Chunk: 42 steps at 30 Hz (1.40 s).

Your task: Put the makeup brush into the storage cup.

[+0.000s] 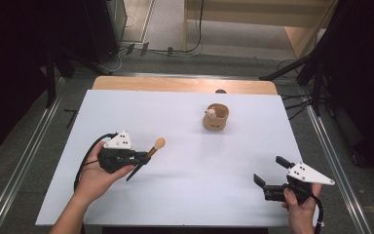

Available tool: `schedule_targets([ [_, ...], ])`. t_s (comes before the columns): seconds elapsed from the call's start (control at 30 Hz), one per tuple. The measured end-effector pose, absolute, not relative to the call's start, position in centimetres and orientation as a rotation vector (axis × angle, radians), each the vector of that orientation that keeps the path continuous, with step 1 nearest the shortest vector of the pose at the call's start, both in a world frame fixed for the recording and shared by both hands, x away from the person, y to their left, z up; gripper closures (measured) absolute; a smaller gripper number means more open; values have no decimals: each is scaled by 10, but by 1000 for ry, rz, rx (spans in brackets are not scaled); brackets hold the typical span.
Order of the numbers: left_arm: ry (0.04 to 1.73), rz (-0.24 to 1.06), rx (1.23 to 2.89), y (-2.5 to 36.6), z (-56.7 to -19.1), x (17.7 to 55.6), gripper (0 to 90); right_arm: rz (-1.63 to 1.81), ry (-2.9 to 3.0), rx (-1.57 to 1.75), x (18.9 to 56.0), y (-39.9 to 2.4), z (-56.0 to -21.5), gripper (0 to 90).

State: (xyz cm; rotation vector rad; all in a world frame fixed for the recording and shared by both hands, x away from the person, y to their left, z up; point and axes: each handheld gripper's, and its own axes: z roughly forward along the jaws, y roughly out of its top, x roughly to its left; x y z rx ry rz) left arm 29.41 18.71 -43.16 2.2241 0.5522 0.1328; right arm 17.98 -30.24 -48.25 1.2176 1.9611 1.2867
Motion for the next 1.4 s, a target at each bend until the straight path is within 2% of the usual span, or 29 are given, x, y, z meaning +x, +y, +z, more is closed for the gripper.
schedule_targets([
  [0.07, 567, 113, 2138, 189, -434, 294, 798, 1289, 1960, 1219, 179, -301, -481, 0],
  [0.33, 576, 117, 1973, 179, -437, 290, 797, 1323, 1962, 1220, 182, -297, -477, 0],
  [0.67, 558, 114, 1930, 159, -441, 289, 797, 1337, 1972, 1196, 185, -284, -467, 0],
  [1.13, 559, 98, 1858, 149, -446, 285, 797, 1481, 2000, 1119, 202, -235, -448, 17],
  [1.4, 548, 86, 1841, 143, -447, 283, 798, 1582, 2008, 1101, 212, -211, -435, 125],
])
